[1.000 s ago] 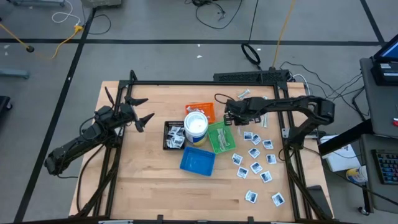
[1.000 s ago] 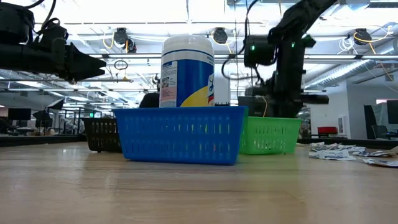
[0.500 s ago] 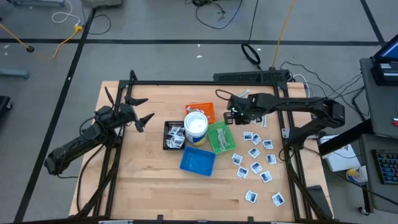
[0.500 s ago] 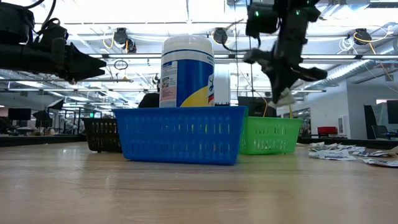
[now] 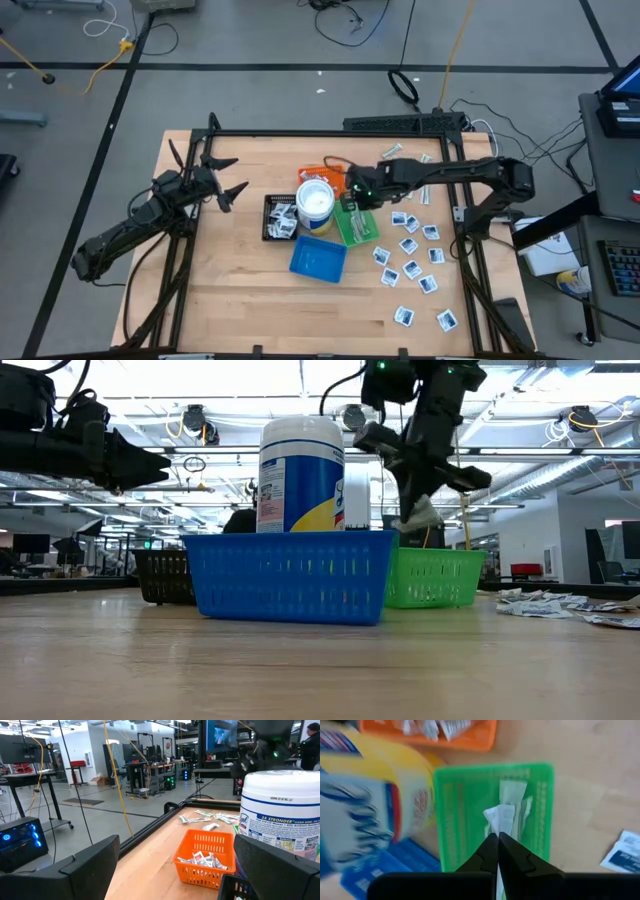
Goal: Pick & Place First Aid Supplies
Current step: Put the green bandage pack into the green bin
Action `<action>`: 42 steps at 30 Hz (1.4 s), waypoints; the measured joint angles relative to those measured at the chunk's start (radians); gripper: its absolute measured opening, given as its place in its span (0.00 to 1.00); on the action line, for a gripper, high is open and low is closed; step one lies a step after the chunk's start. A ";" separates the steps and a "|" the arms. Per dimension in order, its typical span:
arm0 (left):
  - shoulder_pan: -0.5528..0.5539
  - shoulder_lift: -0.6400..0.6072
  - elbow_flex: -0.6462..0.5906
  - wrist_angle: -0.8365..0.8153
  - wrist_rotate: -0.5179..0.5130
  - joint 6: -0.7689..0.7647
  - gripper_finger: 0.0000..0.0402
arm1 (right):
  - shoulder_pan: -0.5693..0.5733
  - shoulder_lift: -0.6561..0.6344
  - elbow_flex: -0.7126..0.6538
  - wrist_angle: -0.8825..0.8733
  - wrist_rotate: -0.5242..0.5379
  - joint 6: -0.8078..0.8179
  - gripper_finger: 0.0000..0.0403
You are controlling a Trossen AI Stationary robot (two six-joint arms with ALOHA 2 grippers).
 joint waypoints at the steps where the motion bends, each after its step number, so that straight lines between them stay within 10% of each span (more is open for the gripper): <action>1: 0.000 0.000 0.000 0.000 0.000 0.000 0.99 | 0.007 0.012 -0.006 0.003 0.000 0.000 0.00; 14: 0.000 0.000 0.000 0.000 0.000 0.000 0.99 | 0.018 0.059 -0.110 0.153 -0.014 0.011 0.05; 31: 0.000 0.000 0.000 0.000 0.000 0.000 0.99 | -0.050 -0.008 -0.111 0.168 0.068 -0.106 0.45; 42: 0.000 0.000 0.000 0.000 0.000 0.000 0.99 | -0.180 -0.034 -0.111 0.139 -0.005 -0.554 0.40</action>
